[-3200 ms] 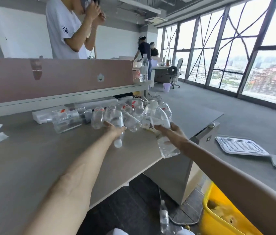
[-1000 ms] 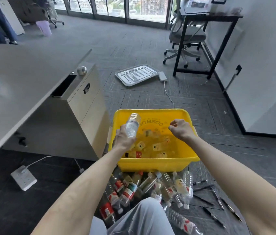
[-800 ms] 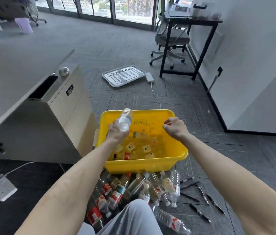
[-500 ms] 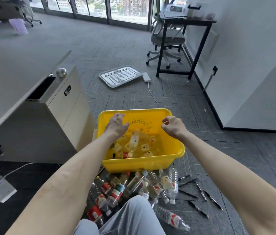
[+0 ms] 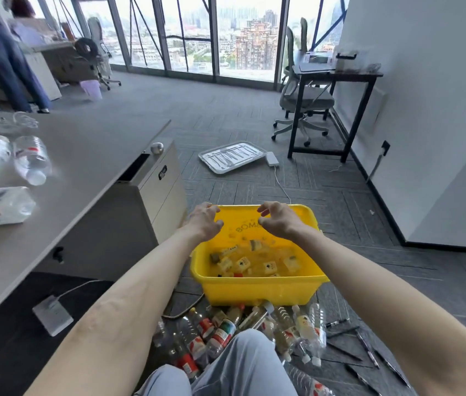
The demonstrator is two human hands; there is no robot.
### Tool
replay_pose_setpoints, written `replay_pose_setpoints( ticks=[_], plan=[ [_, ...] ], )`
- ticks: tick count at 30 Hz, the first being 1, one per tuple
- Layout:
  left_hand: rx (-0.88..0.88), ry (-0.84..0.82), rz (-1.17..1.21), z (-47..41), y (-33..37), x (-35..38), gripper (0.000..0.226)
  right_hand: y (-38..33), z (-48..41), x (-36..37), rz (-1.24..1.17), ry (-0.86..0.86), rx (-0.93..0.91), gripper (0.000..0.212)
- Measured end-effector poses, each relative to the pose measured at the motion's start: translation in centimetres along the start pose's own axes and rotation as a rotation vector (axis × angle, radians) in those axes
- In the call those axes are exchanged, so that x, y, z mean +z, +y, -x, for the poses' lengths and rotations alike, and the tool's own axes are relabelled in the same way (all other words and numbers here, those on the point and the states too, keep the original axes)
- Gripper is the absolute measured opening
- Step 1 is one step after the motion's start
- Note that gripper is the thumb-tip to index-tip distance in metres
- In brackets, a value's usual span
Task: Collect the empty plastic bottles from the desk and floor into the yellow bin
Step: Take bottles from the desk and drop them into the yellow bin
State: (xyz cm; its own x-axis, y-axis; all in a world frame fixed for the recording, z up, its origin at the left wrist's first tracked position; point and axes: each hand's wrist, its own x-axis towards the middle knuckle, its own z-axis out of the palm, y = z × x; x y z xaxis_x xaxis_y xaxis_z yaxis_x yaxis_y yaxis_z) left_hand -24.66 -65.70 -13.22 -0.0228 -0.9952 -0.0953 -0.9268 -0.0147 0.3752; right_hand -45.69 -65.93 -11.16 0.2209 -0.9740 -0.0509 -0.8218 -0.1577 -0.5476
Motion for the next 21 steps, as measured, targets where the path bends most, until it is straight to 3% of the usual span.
replay_pose_setpoints(
  ticks=[9,17,21],
  plan=[
    [-0.085,0.168,-0.131,9.9,-5.4,-7.0,0.043,-10.9,2.4,2.0,0.029,0.005,-0.215,0.038],
    [-0.224,0.394,-0.145,21.2,-13.9,-13.6,0.034,-24.3,5.5,6.7,0.104,-0.033,-0.517,0.03],
    [-0.326,0.503,-0.13,27.5,-18.1,-16.6,0.033,-31.1,7.8,9.8,0.112,-0.052,-0.67,0.038]
  ],
)
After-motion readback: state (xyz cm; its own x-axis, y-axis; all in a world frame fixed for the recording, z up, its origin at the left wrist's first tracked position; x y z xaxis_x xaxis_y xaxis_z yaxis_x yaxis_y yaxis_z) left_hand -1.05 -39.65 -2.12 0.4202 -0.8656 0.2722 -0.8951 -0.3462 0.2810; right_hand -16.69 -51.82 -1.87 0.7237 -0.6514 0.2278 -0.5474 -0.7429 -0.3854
